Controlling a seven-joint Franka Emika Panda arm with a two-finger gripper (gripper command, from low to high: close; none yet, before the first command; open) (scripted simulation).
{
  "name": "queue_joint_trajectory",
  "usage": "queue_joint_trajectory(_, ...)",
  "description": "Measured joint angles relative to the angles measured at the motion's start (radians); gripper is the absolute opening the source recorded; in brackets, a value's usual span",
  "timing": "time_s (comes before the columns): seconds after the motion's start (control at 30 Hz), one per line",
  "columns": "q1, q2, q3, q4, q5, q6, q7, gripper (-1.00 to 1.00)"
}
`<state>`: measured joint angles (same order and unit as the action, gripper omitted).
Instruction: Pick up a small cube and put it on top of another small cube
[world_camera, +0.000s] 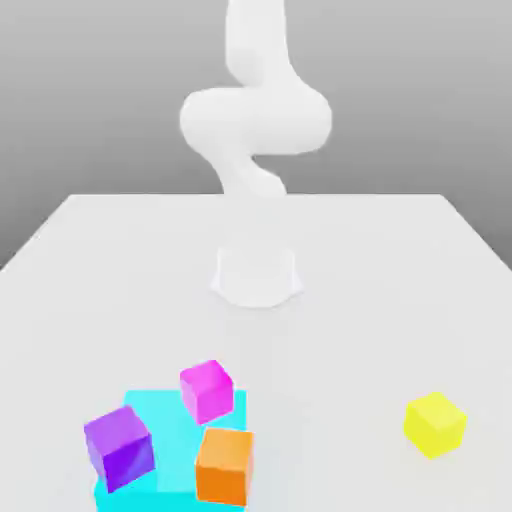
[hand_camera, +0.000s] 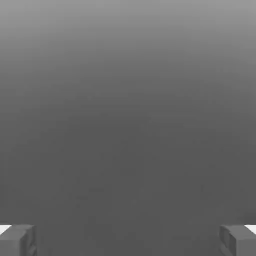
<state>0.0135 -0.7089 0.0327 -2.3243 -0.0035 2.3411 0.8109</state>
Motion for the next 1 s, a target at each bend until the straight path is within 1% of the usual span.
queue_joint_trajectory(0.33, 0.057, 0.367, 0.141, -0.098, -0.032, 0.166, 0.057, 0.00)
queue_joint_trajectory(0.63, 0.143, 0.695, 0.245, -0.185, -0.100, 0.312, 0.136, 0.00)
queue_joint_trajectory(0.8, 0.206, 0.878, 0.261, -0.230, -0.143, 0.395, 0.184, 0.00)
queue_joint_trajectory(0.87, 0.233, 0.951, 0.236, -0.225, -0.183, 0.444, 0.215, 0.00)
queue_joint_trajectory(0.97, 0.287, 1.060, 0.170, -0.205, -0.251, 0.526, 0.268, 0.00)
queue_joint_trajectory(1.0, 0.303, 1.088, 0.151, -0.200, -0.267, 0.548, 0.280, -1.00)
